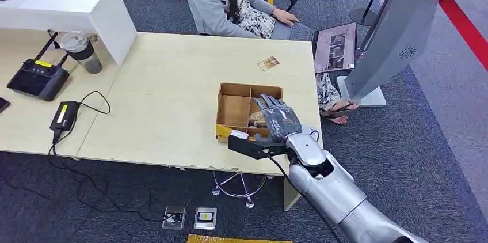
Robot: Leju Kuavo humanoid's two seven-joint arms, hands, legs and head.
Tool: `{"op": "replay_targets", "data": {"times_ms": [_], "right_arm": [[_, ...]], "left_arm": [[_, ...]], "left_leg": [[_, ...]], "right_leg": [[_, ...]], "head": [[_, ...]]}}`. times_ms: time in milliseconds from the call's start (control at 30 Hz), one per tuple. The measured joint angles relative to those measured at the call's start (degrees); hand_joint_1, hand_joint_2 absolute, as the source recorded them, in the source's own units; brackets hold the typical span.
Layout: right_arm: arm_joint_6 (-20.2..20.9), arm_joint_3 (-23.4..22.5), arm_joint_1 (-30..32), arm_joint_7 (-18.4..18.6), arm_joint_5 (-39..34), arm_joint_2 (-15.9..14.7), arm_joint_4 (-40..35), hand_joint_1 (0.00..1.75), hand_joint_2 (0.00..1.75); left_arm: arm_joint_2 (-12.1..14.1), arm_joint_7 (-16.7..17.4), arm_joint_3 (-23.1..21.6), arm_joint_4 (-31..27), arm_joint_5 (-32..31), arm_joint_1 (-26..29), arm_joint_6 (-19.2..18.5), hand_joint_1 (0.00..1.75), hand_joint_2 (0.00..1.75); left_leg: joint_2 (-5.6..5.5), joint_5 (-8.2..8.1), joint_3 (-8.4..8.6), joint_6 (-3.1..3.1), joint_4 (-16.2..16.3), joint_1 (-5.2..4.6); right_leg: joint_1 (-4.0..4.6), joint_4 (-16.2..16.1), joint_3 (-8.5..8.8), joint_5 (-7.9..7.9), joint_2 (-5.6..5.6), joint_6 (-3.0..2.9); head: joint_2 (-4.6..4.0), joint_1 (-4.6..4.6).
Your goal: Pass the card to the sensor for recognition and then transmit it.
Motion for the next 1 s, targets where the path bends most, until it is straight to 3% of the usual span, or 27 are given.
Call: {"op": "replay_targets", "data": {"times_ms": [267,333,367,400,433,500,1000], "right_arm": [[-3.3,0.0,-1.3,-1.2,0.1,1.7,4.8,0.02,1.75],[-3.3,0.0,-1.8,-1.2,0.1,2.2,6.4,0.59,1.75],[-3.4,0.0,-2.0,-1.2,0.1,2.4,7.3,0.98,1.75],[-3.5,0.0,-2.0,-1.2,0.1,2.5,7.8,1.75,1.75],[-3.8,0.0,-2.0,-1.4,0.1,2.6,8.1,1.5,1.75],[-4.7,0.0,-2.3,-1.8,0.1,3.0,9.4,1.75,1.75],[-8.1,0.0,-3.3,-2.6,0.1,4.0,15.4,1.75,1.75]], "left_arm": [[0.0,0.0,0.0,0.0,0.2,0.0,0.1,0.0,0.0],[0.0,0.0,0.0,0.0,0.2,0.0,0.1,0.0,0.0],[0.0,0.0,0.0,0.0,0.1,0.0,0.1,0.0,0.0],[0.0,0.0,0.0,0.0,0.1,0.0,0.1,0.0,0.0],[0.0,0.0,0.0,0.0,0.2,0.0,0.1,0.0,0.0],[0.0,0.0,0.0,0.0,0.2,0.0,0.1,0.0,0.0],[0.0,-0.2,0.0,0.0,0.1,0.0,0.0,0.0,0.0]], "left_leg": [[0.0,0.0,0.01,0.0,0.0,0.0],[0.0,0.0,0.01,0.0,0.0,0.0],[0.0,0.0,0.01,0.0,0.0,0.0],[0.0,0.0,0.01,0.0,0.0,0.0],[0.0,0.0,0.0,0.0,0.0,0.0],[0.0,0.0,0.01,0.0,0.0,0.0],[0.0,0.0,0.03,0.0,0.0,0.0]], "right_leg": [[0.0,0.0,0.0,0.0,0.0,0.0],[0.0,0.0,0.0,0.0,0.01,0.0],[0.0,0.0,0.0,0.0,0.0,0.0],[0.0,0.0,0.0,0.0,0.0,0.0],[0.0,0.0,0.0,0.0,0.0,0.0],[0.0,0.0,-0.01,0.0,0.01,0.0],[0.0,0.0,0.01,0.0,0.01,0.0]], "head": [[0.0,0.0],[0.0,0.0],[0.0,0.0],[0.0,0.0],[0.0,0.0],[0.0,0.0],[0.0,0.0]]}}
